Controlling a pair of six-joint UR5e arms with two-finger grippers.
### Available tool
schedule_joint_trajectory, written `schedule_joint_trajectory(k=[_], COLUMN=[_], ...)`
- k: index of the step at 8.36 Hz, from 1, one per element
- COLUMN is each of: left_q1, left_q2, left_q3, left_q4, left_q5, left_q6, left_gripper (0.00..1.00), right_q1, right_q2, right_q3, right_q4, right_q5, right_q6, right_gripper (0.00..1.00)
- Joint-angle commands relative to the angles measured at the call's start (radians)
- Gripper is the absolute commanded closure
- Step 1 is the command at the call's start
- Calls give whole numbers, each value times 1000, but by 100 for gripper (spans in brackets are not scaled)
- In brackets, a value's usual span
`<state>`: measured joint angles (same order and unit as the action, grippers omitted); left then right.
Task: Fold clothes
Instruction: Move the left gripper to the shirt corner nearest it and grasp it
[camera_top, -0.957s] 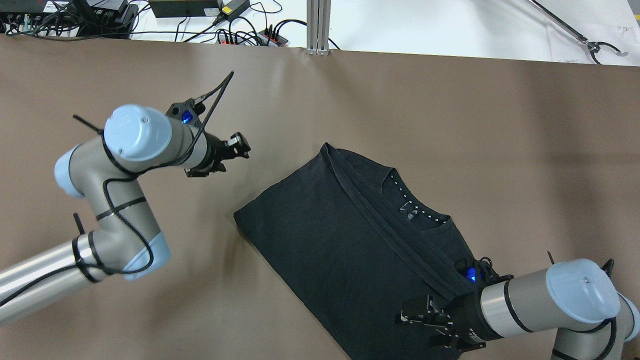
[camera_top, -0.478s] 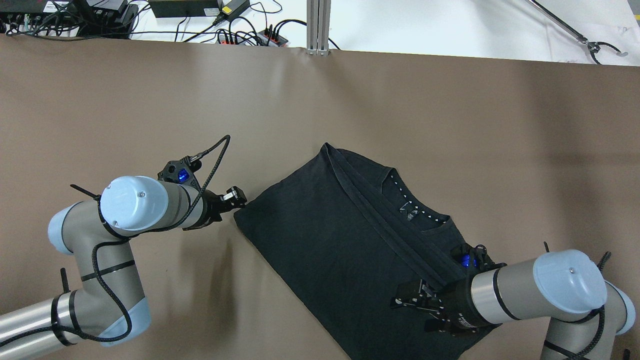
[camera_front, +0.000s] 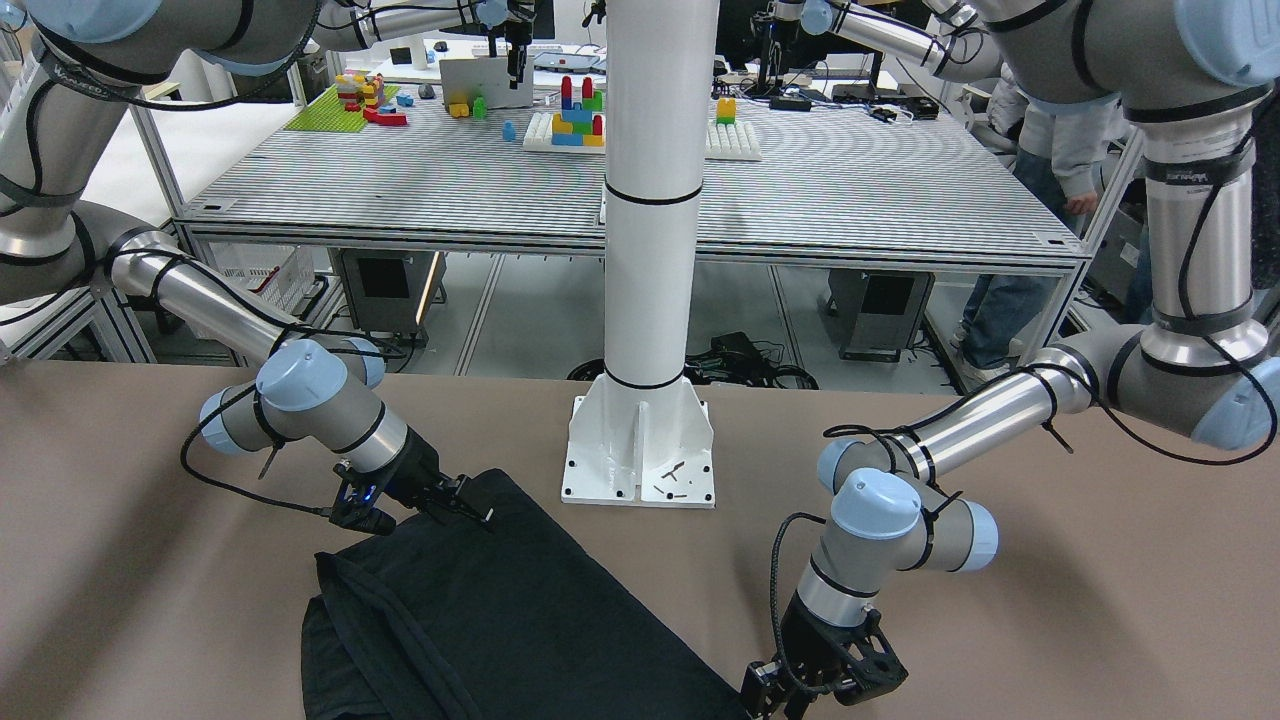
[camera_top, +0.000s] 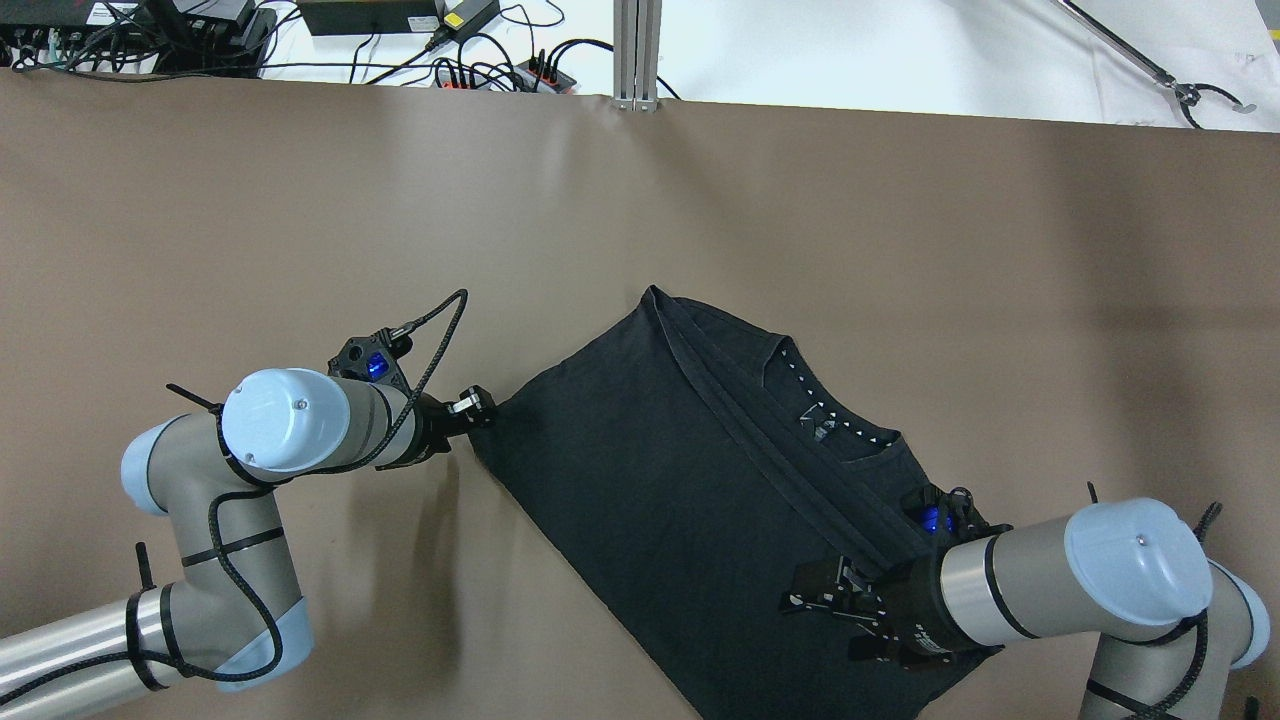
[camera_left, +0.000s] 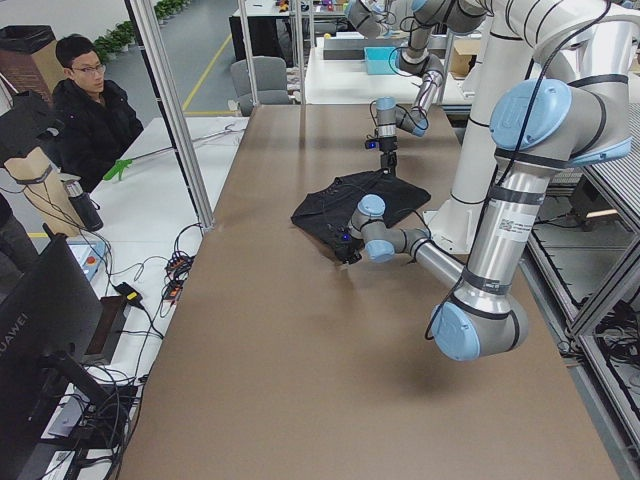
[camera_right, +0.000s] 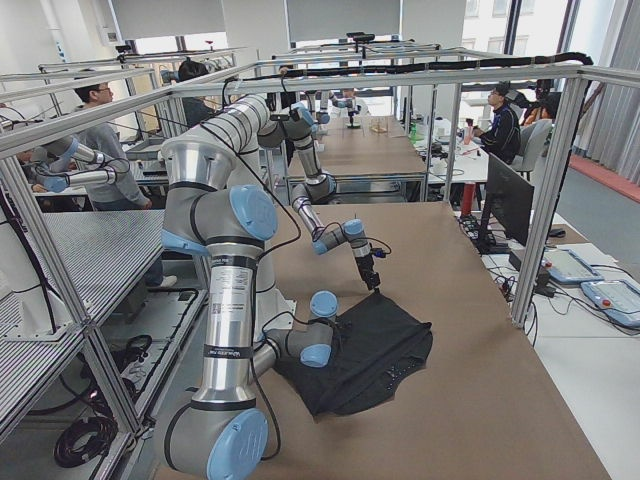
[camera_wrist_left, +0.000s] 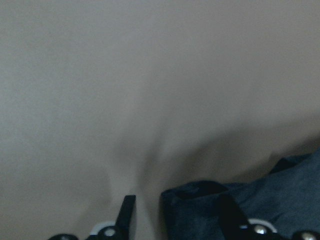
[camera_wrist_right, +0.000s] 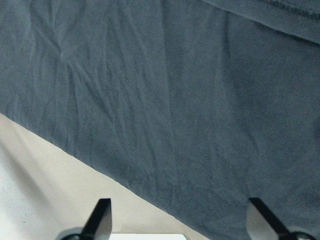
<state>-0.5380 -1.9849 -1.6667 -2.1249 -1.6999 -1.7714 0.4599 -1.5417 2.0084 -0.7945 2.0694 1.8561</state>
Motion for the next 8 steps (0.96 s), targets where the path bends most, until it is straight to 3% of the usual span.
schedule_joint_trajectory(k=[1, 5, 6, 7, 8], left_q1=[28, 30, 30, 30, 27], left_q2=[9, 11, 11, 6, 5], left_q3=[12, 19, 19, 18, 16], left_q4=[-16, -17, -17, -18, -18], left_q5=[17, 26, 26, 26, 25], left_q6=[-3, -2, -3, -6, -3], left_gripper=[37, 47, 62, 89, 100], right_q1=[25, 40, 40, 40, 40], right_q2=[3, 3, 3, 3, 3], right_q3=[10, 18, 18, 18, 19], right_q4=[0, 0, 0, 0, 0], right_q5=[0, 1, 1, 1, 1], right_q6=[0, 0, 0, 0, 0], right_gripper=[5, 5, 5, 5, 5])
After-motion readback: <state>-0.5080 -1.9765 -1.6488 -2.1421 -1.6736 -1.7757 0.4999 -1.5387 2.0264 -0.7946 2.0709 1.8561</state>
